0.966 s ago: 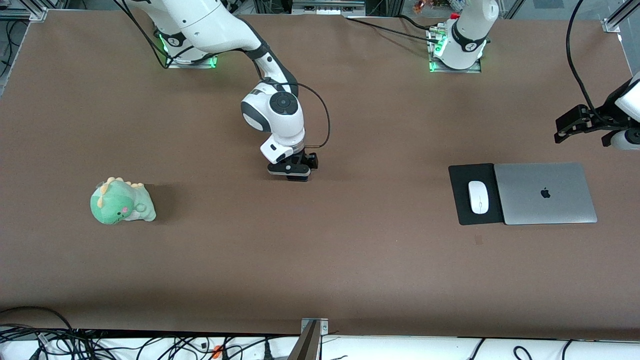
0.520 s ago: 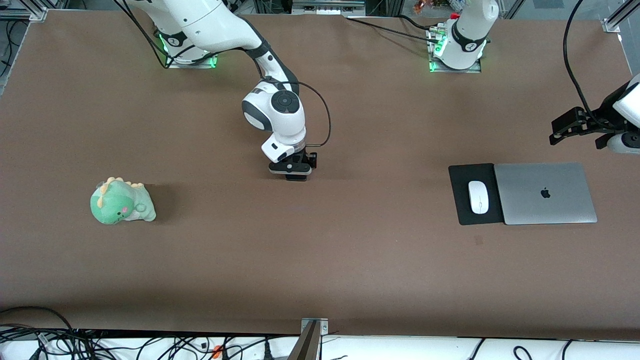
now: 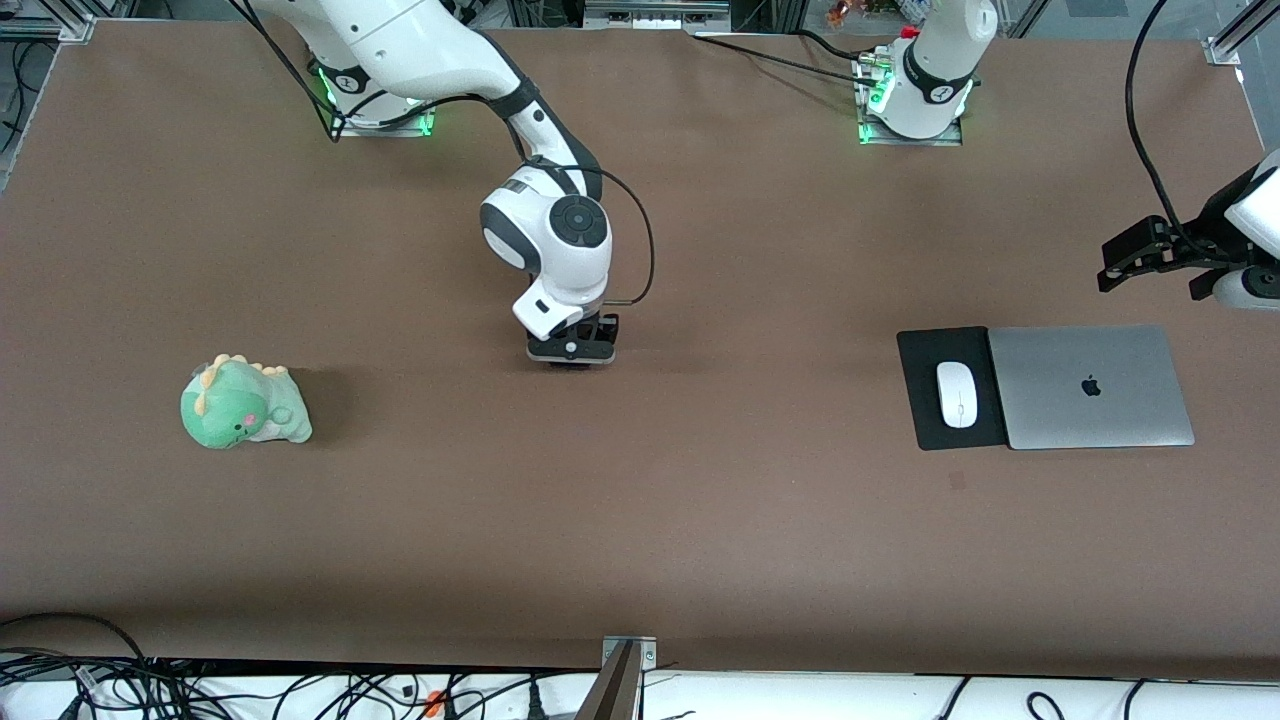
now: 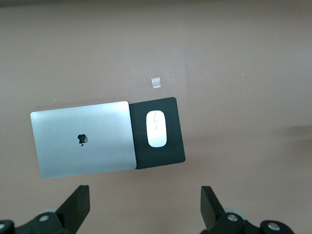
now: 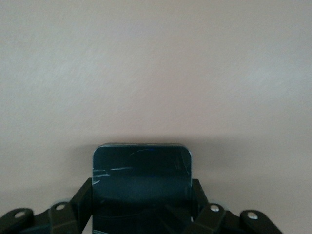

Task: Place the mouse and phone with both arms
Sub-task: 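Lift the black phone with the right gripper toward the plush toy, then lower the phone beside the green plush toy and open the right gripper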

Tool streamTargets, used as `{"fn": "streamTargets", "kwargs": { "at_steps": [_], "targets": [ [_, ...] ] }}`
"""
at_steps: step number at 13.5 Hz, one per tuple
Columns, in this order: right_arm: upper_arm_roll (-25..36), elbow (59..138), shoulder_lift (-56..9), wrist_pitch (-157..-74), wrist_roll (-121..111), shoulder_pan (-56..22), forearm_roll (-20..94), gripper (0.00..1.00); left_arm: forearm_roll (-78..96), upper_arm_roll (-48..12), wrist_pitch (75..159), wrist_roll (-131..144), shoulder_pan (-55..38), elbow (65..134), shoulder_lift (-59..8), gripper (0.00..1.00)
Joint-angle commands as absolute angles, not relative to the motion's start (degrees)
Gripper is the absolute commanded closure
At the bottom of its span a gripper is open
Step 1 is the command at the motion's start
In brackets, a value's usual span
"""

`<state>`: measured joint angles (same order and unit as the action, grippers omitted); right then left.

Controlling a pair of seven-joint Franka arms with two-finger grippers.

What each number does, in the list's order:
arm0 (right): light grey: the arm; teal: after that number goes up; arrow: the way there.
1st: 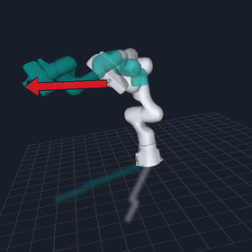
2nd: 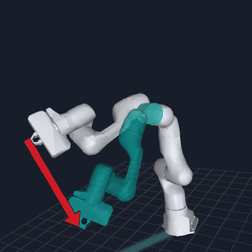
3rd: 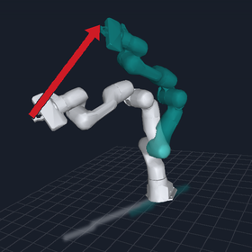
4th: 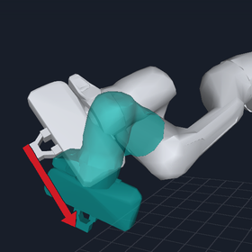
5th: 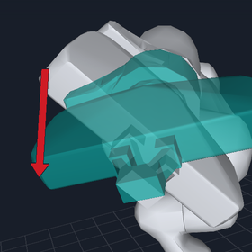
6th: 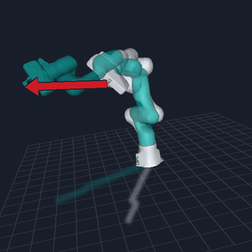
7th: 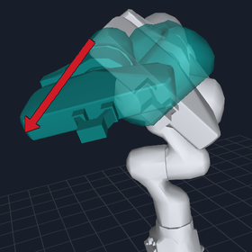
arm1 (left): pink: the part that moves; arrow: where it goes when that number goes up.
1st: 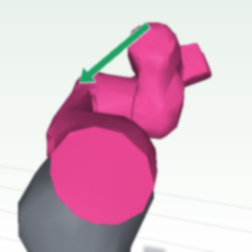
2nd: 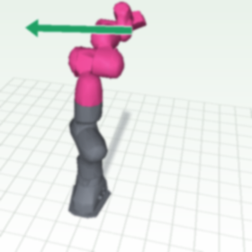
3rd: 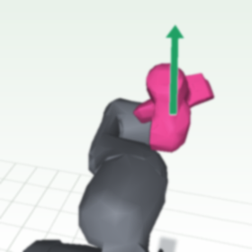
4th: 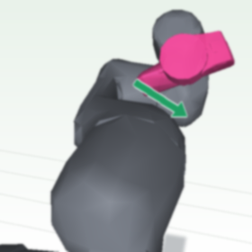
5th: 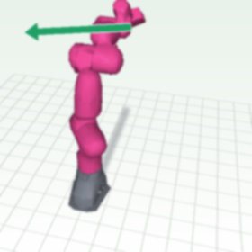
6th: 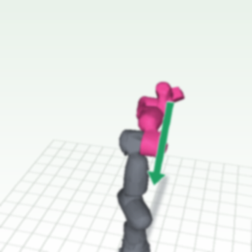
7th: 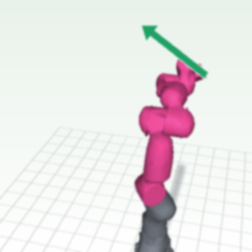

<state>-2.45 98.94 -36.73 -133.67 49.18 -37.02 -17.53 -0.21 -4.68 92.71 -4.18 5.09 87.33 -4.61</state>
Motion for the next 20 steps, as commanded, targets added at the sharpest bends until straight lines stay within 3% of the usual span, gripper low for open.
{"fn": "streamTargets", "kwargs": {
  "at_steps": [1,4,11,16,18,19,20],
  "targets": [
    [-2.73,100.63,-32.71,-131.40,38.01,-32.71,-13.38,1.00,0.09,-4.75,92.98,-5.10,5.18,85.25,-5.89,0.00],
    [-2.72,104.14,-29.98,-133.23,30.08,-25.60,-11.87,1.00,0.00,-4.66,93.08,-5.18,5.45,85.25,-5.80,0.00],
    [-2.73,117.84,-24.97,-146.67,17.07,-9.95,-7.13,1.00,-0.09,-4.75,93.08,-5.10,5.10,85.25,-5.80,0.00],
    [-2.72,123.22,-27.50,-160.64,12.23,-5.37,-6.86,1.00,-0.09,-4.75,93.08,-5.10,5.01,85.25,-5.89,0.00],
    [-2.72,123.49,-28.04,-161.37,11.87,-4.92,-7.03,1.00,-0.09,-4.75,93.08,-5.10,5.01,85.25,-5.89,0.00],
    [-2.72,123.40,-28.21,-161.37,11.08,-4.83,-7.03,0.93,-0.09,-4.75,93.08,-5.10,5.01,85.25,-5.89,0.00],
    [-2.72,123.31,-28.65,-161.37,10.38,-4.66,-7.03,0.67,-0.09,-4.75,93.08,-5.10,5.01,85.25,-5.80,0.00]
  ]
}}
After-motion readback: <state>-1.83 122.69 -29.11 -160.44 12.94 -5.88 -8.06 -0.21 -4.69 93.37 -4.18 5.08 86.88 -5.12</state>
